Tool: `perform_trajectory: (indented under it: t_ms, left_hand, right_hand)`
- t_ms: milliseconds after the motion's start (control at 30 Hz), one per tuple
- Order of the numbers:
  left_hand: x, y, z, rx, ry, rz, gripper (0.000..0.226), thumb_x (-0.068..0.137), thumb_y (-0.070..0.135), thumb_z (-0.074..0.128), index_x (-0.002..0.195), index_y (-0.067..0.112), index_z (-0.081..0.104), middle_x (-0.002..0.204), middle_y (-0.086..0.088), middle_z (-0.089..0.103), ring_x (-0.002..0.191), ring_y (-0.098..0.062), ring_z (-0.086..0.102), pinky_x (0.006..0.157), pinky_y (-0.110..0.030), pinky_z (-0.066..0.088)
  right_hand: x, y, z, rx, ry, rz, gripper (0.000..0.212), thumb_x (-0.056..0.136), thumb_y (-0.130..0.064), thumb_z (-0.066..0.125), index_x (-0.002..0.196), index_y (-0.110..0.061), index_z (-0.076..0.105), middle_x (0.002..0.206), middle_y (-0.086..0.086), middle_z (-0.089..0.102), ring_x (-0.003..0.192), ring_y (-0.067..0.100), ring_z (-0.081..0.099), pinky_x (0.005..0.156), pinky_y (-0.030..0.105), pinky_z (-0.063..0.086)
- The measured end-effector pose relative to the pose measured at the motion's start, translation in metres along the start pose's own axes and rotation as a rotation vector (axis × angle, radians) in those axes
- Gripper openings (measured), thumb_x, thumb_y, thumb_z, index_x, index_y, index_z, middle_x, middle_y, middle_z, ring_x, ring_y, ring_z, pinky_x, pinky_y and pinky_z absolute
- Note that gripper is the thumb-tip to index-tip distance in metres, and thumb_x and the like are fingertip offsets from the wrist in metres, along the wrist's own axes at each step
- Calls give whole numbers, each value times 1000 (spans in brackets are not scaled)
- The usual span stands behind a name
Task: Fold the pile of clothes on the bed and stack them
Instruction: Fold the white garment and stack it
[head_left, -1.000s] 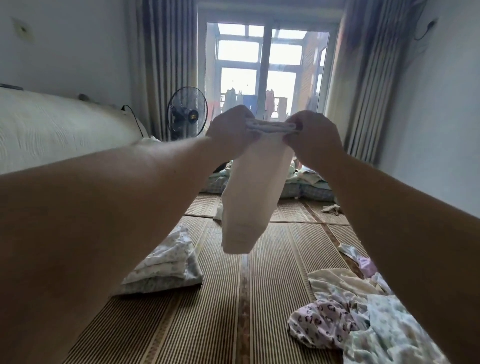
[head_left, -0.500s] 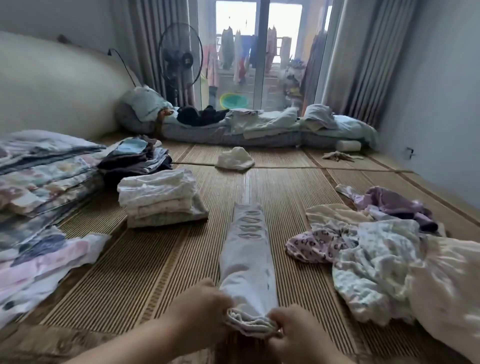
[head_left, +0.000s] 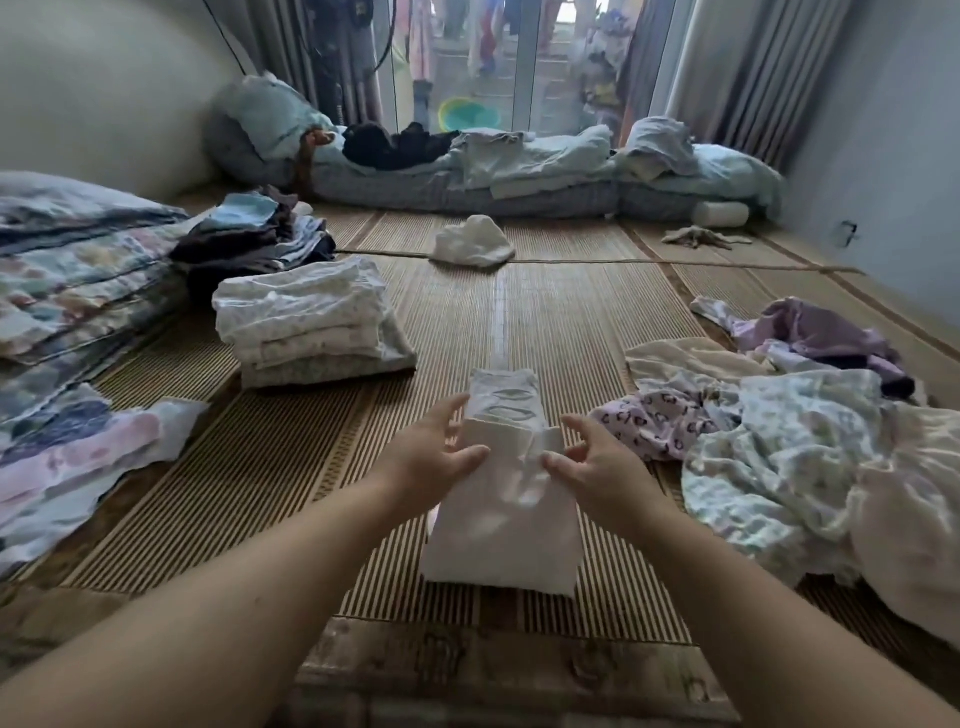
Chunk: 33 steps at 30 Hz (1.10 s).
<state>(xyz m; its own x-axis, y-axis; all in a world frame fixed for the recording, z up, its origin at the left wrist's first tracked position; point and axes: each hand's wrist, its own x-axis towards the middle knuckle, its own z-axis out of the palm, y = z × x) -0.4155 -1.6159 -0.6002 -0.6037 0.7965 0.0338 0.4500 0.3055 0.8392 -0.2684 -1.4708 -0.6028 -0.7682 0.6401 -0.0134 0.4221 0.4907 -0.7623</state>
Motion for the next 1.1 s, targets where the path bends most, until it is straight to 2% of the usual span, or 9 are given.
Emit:
perform_trajectory:
  t_ms: [100,200,300,433,567,667,800,967,1100]
  left_hand:
    - [2,-23,1,294,-6,73,69,87,44,61,147,32,29,151,9,35,137,-11,32,108,-30,27]
    - [-21,-54,-6,554,-307,292,82,74,72,49,145,53,14,154,29,5,143,4,0,115,-30,8]
    - [-33,-78,-11,732,-488,339,88,72,68,49,144,56,0,154,31,-6,141,8,-13,115,-29,-2]
    - [-34,-75,-9,770,-382,344,59,91,44,48,145,46,26,155,24,15,141,6,-8,121,-35,6]
    - [-45,-57,-15,668,-390,362,33,94,41,40,118,35,62,135,21,53,137,8,23,116,-31,19]
    - [-60,-35,-26,288,-435,190,31,82,50,43,75,27,62,78,12,66,72,-3,59,70,-28,47]
    - [-60,-20,-36,-189,-431,69,26,76,34,55,82,14,71,78,5,70,73,-11,64,64,-22,49]
    - [-9,-6,-42,-313,-207,26,44,74,33,55,88,-8,62,67,4,60,64,-14,55,55,-22,47]
    - [37,-18,-33,-142,-103,-125,36,99,33,45,116,7,62,101,-10,67,93,-27,63,90,-50,51]
  right_hand:
    - [-1,18,7,-167,67,-87,58,85,-38,67,138,-26,46,130,-3,56,114,12,54,94,31,47]
    - [-17,44,13,-272,-207,-296,68,73,-57,70,135,-43,45,138,-25,42,131,-1,36,110,28,33]
    - [-23,65,21,-505,-395,-394,78,72,-71,58,142,-47,34,147,-32,18,141,-5,8,117,31,11]
    - [-30,65,27,-501,-209,-452,37,94,-44,50,130,-37,57,145,-18,43,142,5,24,116,35,22]
    - [-40,53,15,-286,-289,-353,26,90,-37,50,78,-24,69,99,-10,72,110,2,58,92,26,45]
    - [-46,36,-2,60,-462,-101,27,83,-38,54,59,-26,57,60,-14,53,59,7,46,58,27,37]
    - [-40,7,-25,326,-589,-43,21,79,-33,56,65,-18,60,64,-6,53,60,10,47,57,20,39]
    - [18,-24,-31,264,-325,-75,27,95,-22,54,73,-8,61,66,6,51,55,17,44,50,25,36]
    - [75,-20,-7,99,-186,-16,27,98,-26,50,93,-6,68,79,4,64,72,17,59,69,33,50]
